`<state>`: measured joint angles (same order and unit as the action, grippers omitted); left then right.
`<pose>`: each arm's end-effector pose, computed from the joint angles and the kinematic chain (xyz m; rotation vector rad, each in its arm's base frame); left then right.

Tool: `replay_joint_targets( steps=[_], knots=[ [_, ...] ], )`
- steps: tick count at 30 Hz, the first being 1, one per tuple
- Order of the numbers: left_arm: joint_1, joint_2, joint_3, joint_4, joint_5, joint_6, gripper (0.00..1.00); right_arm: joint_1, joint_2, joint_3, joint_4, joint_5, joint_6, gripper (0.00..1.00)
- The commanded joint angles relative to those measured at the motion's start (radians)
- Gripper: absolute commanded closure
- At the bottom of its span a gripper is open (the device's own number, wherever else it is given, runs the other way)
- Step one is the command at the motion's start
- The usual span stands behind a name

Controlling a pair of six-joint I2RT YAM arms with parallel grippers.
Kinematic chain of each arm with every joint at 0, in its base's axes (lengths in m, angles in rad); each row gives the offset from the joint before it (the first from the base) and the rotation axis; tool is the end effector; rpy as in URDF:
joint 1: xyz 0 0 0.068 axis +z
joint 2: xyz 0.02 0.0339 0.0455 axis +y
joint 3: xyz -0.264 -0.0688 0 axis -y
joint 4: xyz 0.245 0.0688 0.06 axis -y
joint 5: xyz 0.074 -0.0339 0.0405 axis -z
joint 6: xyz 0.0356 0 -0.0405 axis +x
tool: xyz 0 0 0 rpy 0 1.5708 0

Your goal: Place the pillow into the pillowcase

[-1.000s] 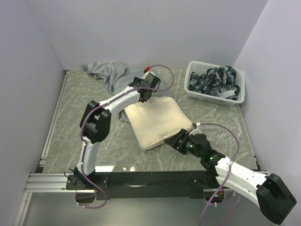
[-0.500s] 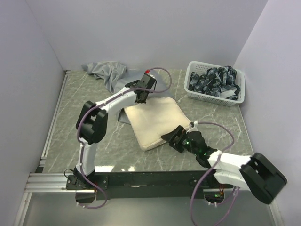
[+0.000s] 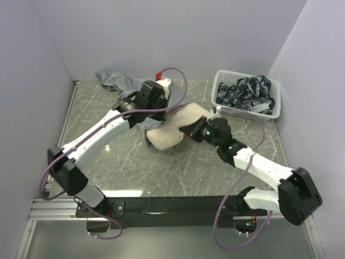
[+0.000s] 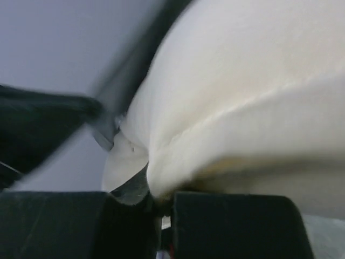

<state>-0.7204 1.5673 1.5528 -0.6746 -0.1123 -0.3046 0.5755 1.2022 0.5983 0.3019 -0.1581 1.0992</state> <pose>0.2652 -0.2275 0.3644 0.4129 2.2516 -0.4173 0.2191 0.1488 0.2376 0.4216 2.0420 1.2483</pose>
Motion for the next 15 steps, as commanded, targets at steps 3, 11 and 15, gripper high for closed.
replay_joint_targets(
  steps=[3, 11, 15],
  knots=[
    [-0.137, -0.151, 0.124, -0.005, 0.241, -0.076, 0.99, 0.03, -0.026, 0.227, -0.079, 0.117, -0.16, 1.0],
    [-0.188, -0.249, 0.054, 0.059, 0.085, -0.191, 0.99, 0.026, 0.154, 0.247, -0.17, 0.097, -0.228, 0.86],
    [-0.117, -0.248, 0.056, 0.066, 0.008, -0.286, 0.99, 0.021, 0.071, 0.174, -0.199, 0.113, -0.278, 0.44]
  ],
)
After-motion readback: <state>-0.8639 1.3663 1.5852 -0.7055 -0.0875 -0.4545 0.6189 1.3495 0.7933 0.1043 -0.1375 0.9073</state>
